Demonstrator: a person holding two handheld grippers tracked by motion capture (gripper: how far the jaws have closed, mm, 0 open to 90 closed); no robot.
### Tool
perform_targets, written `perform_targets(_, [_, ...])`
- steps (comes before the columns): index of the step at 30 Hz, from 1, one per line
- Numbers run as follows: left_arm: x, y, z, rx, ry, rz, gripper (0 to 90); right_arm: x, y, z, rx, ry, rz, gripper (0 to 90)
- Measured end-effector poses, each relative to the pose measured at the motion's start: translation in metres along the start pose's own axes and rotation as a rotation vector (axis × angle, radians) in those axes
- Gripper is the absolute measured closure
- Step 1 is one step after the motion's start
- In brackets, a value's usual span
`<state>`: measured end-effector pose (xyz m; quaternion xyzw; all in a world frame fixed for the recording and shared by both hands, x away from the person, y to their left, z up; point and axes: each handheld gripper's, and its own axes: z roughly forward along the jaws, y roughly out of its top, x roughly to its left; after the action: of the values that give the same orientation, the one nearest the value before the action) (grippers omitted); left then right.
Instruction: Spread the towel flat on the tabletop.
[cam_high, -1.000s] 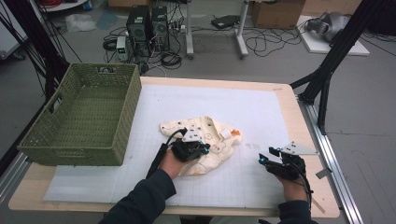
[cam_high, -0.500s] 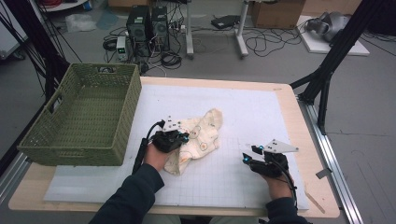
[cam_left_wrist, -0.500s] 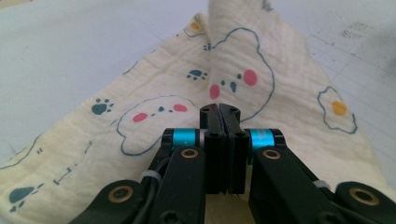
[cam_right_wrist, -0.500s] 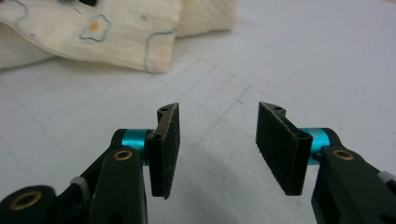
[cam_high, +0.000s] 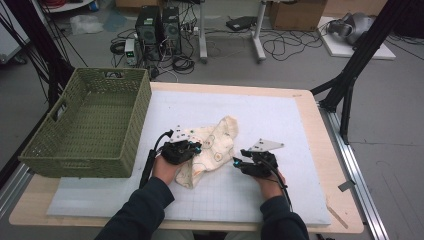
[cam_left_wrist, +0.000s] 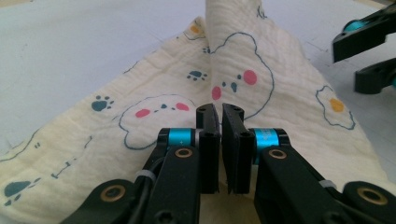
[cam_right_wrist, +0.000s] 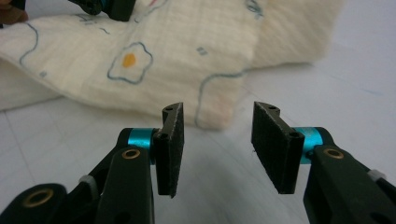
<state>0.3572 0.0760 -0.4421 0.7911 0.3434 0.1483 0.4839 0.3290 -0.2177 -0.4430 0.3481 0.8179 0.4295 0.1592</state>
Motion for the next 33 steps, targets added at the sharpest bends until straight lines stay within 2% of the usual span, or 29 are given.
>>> perform_targets(4, [0.001,-0.002,-0.001,0.0,-0.005,-0.006,82.6,0.005,0.007,0.018,0.041,0.019,-0.015,55.6])
perform_targets(5, [0.001,-0.002,-0.001,-0.005,-0.009,-0.01,79.9,0.007,0.009,0.026,0.083,-0.005,-0.035,62.7])
perform_targets(6, [0.002,-0.003,-0.001,-0.001,-0.009,-0.011,79.9,0.007,0.009,0.026,0.083,-0.005,-0.035,62.7])
perform_targets(9, [0.003,-0.003,-0.003,-0.008,0.002,-0.03,70.7,0.003,0.008,0.023,0.086,0.0,-0.024,83.2])
perform_targets(10, [0.004,-0.002,-0.006,-0.018,0.005,-0.037,65.1,-0.001,0.006,0.019,0.095,0.01,-0.011,84.4])
perform_targets(11, [0.004,-0.002,-0.006,-0.018,0.005,-0.037,63.8,-0.001,0.006,0.019,0.095,0.01,-0.011,84.4])
perform_targets(16, [0.011,-0.002,-0.017,-0.042,0.027,-0.062,53.5,0.0,-0.004,-0.002,0.124,-0.014,-0.047,84.4])
perform_targets(19, [0.015,-0.002,-0.027,-0.052,0.032,-0.07,50.0,-0.002,-0.014,-0.02,0.142,-0.034,-0.064,84.3])
perform_targets(21, [0.017,-0.003,-0.031,-0.055,0.029,-0.063,49.7,-0.005,-0.022,-0.035,0.151,-0.051,-0.061,84.2])
perform_targets(22, [0.017,-0.003,-0.031,-0.055,0.029,-0.063,49.7,-0.005,-0.022,-0.035,0.151,-0.051,-0.061,84.2])
perform_targets(23, [0.017,-0.003,-0.033,-0.057,0.023,-0.064,49.7,-0.01,-0.03,-0.05,0.157,-0.074,-0.042,84.1])
perform_targets(24, [0.017,-0.003,-0.033,-0.056,0.019,-0.061,49.7,-0.01,-0.03,-0.05,0.157,-0.074,-0.042,84.1])
perform_targets(26, [0.016,-0.006,-0.033,-0.052,0.012,-0.058,49.7,-0.016,-0.042,-0.071,0.157,-0.102,-0.013,84.0])
perform_targets(30, [0.013,-0.013,-0.033,-0.025,0.003,-0.047,49.7,-0.017,-0.055,-0.087,0.174,-0.108,0.005,83.8])
perform_targets(33, [0.012,-0.015,-0.034,0.002,-0.005,-0.041,49.3,-0.011,-0.058,-0.094,0.173,-0.097,-0.012,83.2])
